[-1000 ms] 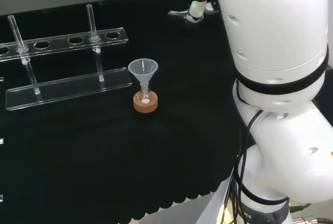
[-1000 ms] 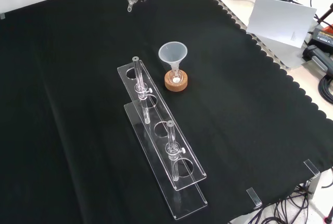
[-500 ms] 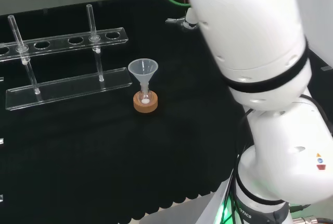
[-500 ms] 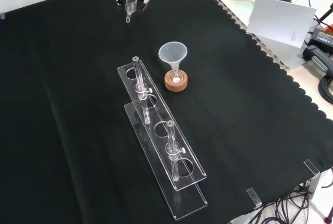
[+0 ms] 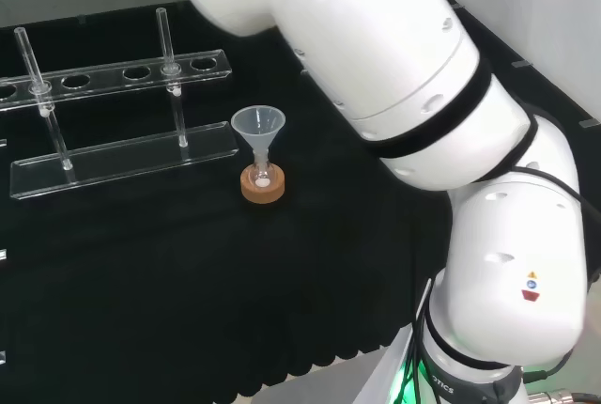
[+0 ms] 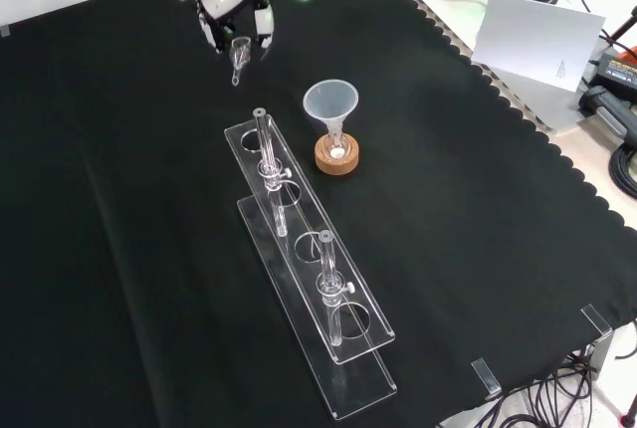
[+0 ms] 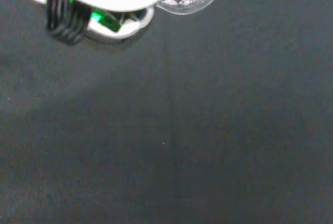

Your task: Put the weighing funnel back on the table.

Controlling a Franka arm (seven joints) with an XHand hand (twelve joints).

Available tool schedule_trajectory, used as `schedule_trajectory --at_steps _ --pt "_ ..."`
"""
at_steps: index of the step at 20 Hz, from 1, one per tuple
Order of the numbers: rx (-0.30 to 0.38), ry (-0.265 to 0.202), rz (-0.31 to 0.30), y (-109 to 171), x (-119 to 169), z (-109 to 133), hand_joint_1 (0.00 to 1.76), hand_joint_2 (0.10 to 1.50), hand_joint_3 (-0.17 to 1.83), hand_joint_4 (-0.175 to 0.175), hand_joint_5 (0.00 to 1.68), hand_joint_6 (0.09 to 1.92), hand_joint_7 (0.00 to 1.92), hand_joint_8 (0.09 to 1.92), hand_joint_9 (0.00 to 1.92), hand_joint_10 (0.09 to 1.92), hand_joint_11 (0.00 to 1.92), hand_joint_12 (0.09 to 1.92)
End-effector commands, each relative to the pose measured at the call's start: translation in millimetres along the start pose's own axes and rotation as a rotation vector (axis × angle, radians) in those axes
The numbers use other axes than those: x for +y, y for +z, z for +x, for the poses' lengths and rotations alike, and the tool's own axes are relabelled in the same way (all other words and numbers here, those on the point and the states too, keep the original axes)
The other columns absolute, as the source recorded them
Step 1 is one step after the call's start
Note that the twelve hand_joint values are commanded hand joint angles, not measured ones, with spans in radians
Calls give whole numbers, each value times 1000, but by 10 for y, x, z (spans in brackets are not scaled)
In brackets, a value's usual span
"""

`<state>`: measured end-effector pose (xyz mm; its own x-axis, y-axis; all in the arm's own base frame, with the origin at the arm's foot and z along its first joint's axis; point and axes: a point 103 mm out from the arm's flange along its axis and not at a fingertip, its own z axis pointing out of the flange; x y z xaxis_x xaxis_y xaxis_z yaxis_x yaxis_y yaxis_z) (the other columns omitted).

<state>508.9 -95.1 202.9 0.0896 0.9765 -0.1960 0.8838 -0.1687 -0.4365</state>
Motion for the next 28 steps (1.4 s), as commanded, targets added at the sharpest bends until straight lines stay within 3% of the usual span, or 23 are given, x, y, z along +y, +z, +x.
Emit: schedule_trajectory --at_steps 1,14,19,28 --pt "14 -31 16 221 228 148 1160 634 565 175 1585 87 1175 464 1492 87 1238 741" --pt "-67 -32 32 576 356 268 1161 633 566 175 1585 87 1171 467 1491 87 1237 742" --pt "-98 -28 5 657 399 310 1162 633 566 175 1585 87 1169 468 1491 87 1237 742" --pt "-105 -9 2 820 519 345 1162 632 566 175 1585 87 1168 471 1490 87 1235 742"
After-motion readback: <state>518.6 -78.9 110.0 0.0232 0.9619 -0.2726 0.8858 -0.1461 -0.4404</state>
